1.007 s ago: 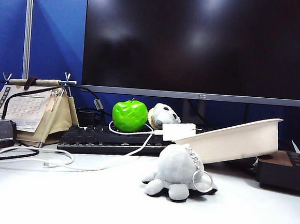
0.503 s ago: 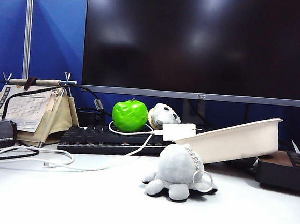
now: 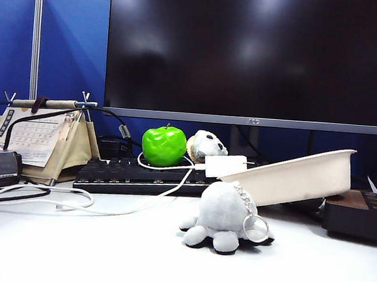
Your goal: Place the tilting octopus upright.
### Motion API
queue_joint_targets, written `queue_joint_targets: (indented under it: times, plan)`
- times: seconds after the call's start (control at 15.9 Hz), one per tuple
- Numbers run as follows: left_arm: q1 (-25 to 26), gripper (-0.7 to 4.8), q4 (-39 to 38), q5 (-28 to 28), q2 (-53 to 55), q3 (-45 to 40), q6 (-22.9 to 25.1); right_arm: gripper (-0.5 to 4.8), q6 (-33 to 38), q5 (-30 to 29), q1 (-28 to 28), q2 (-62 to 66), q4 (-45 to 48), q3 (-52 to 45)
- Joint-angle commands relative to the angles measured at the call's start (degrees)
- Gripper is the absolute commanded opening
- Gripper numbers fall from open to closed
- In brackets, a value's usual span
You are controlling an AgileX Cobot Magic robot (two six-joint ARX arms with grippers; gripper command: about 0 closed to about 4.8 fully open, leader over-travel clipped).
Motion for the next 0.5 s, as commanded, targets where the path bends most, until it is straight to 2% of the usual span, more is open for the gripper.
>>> queue_joint_targets:
  times: [0.06, 0.25, 0.38, 0.5]
  plan:
    - [13.94, 0.97, 3.21, 3.96, -3.72, 0.15, -0.02, -0.01, -0.17, 0.17, -0.02, -0.13, 0.66, 0.22]
    - [20.44, 0.97, 3.04, 0.81, -5.03, 0.11, 0.7, -0.01, -0.2, 0.13, -0.07, -0.13, 0.61, 0.24]
    - [21.46, 0.97, 3.45, -3.65, -5.01, -0.94, 0.9, -0.01, -0.2, 0.15, -0.07, -0.13, 0.61, 0.24]
    - [21.46, 0.97, 7.02, -6.01, -5.03, -5.31, 0.87, -0.01, -0.2, 0.15, -0.04, -0.13, 0.61, 0.24]
